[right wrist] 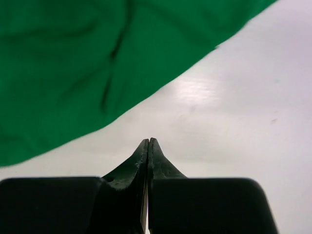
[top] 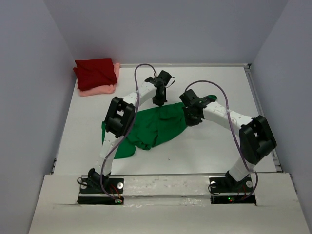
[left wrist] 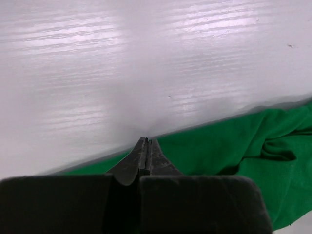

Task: Fold and stack the t-shirts
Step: Flatten out the tshirt

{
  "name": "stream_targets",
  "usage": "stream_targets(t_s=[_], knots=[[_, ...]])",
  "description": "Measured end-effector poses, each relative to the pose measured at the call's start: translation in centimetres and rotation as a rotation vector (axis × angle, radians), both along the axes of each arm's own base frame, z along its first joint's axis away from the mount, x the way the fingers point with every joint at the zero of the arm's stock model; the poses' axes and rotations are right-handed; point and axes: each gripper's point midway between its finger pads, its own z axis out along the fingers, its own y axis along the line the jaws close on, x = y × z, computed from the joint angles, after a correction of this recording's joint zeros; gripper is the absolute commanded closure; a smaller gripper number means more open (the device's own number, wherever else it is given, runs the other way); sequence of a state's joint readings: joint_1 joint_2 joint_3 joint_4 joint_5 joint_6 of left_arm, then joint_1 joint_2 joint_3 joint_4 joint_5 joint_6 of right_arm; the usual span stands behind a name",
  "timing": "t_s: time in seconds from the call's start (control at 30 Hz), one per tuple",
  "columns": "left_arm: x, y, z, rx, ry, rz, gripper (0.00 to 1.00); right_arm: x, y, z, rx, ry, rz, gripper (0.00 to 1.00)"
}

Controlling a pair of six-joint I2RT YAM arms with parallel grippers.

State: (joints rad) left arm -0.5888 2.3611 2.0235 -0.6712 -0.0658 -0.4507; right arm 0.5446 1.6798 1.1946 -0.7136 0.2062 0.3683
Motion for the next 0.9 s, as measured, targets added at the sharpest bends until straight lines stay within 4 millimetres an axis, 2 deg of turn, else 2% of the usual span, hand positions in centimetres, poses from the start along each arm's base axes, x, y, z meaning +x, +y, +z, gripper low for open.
stream_targets(t_s=[0.07, 0.13, 0.23, 0.27, 0.33, 0.43, 0.53, 0.57, 0.7, 0.73, 0.83, 0.9], knots=[[0.1, 0.4, 0.8, 0.003, -0.035, 0.018, 1.00, -1.3, 1.7, 0.6, -0.002, -0.012, 0.057, 0.98], [-0.9, 1.6, 2.2, 0.017, -0.047, 0.034, 1.00, -1.6, 2.8, 1.0, -0.003, -0.025, 0.088, 0.65], [-1.1, 2.7, 6.8, 0.015, -0.124, 0.062, 1.00, -0.8, 3.1, 2.2, -0.001, -0.052, 0.087, 0.54], [-0.9, 3.2, 9.0, 0.012, -0.173, 0.078, 1.00, -0.4, 3.2, 2.9, 0.010, -0.061, 0.087, 0.52], [-0.9, 4.4, 12.5, 0.010, -0.251, 0.116, 1.00, 0.6, 3.9, 4.2, 0.045, -0.088, 0.087, 0.52], [-2.2, 7.6, 17.1, 0.010, -0.347, 0.196, 0.98, 1.3, 5.1, 5.3, 0.102, -0.108, 0.108, 0.52], [-2.9, 11.3, 20.0, -0.004, -0.397, 0.282, 0.98, 0.8, 6.0, 4.9, 0.133, -0.076, 0.152, 0.50], [-2.7, 13.5, 21.1, -0.002, -0.422, 0.341, 0.97, 0.6, 6.3, 4.6, 0.137, -0.061, 0.167, 0.49], [-1.3, 20.3, 23.0, 0.026, -0.462, 0.501, 0.97, -0.8, 8.0, 2.2, 0.102, 0.012, 0.241, 0.50], [-0.9, 22.2, 23.2, 0.042, -0.466, 0.541, 0.97, -1.5, 9.1, 1.7, 0.088, 0.030, 0.277, 0.51], [-0.5, 25.0, 23.7, 0.081, -0.460, 0.587, 0.97, -3.6, 12.6, 1.2, 0.071, 0.049, 0.377, 0.53], [-0.4, 25.6, 23.9, 0.085, -0.459, 0.586, 0.97, -4.9, 14.7, 1.3, 0.069, 0.048, 0.436, 0.54]])
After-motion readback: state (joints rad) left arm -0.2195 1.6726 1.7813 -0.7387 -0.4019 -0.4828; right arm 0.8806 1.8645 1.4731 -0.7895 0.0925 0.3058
